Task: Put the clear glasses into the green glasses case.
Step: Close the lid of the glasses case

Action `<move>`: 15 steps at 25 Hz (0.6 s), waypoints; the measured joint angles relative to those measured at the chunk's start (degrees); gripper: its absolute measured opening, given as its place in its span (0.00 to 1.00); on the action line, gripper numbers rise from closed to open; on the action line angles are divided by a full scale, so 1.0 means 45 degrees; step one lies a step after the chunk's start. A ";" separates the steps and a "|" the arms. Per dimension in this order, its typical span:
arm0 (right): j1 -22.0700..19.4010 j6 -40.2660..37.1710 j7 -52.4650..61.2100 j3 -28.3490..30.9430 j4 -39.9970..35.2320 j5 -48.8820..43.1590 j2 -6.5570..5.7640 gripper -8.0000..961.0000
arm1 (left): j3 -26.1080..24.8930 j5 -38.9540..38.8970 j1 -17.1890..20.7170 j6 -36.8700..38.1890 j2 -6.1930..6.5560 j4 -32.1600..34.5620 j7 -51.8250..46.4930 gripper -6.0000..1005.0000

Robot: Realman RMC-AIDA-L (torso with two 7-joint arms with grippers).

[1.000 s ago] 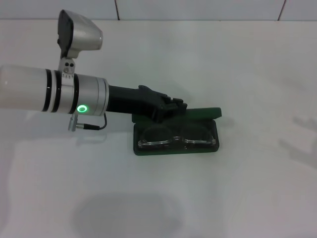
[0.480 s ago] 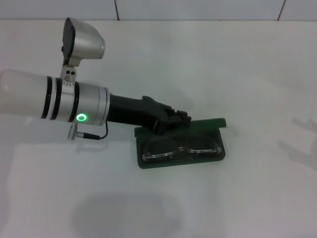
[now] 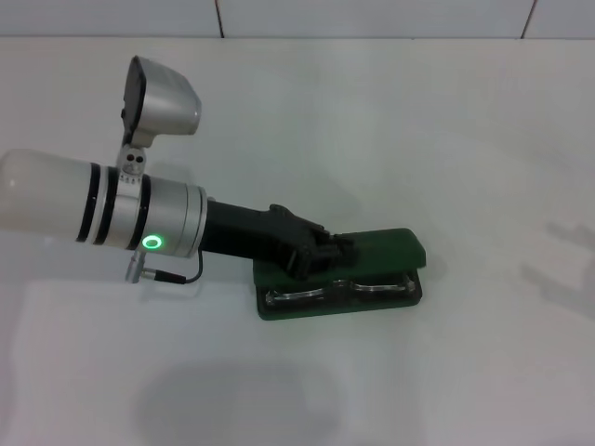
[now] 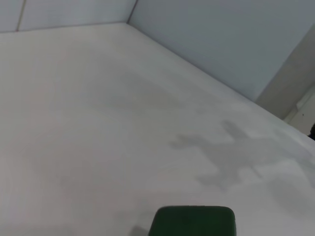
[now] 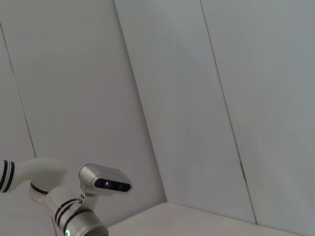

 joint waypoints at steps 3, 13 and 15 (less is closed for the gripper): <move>0.0016 0.0002 -0.0020 0.0000 -0.0001 -0.0001 0.0009 0.81 | 0.0039 -0.0002 0.0062 0.0007 -0.0019 -0.0041 0.0030 0.15; 0.0071 0.0036 -0.0130 0.0001 -0.0001 -0.0192 0.0090 0.81 | 0.0039 -0.0138 0.0154 0.0060 -0.0084 -0.0402 0.0458 0.15; 0.0075 0.0038 -0.0130 0.0000 -0.0001 -0.0230 0.0096 0.81 | 0.0038 -0.0340 0.0165 0.0083 -0.0086 -0.0600 0.0689 0.15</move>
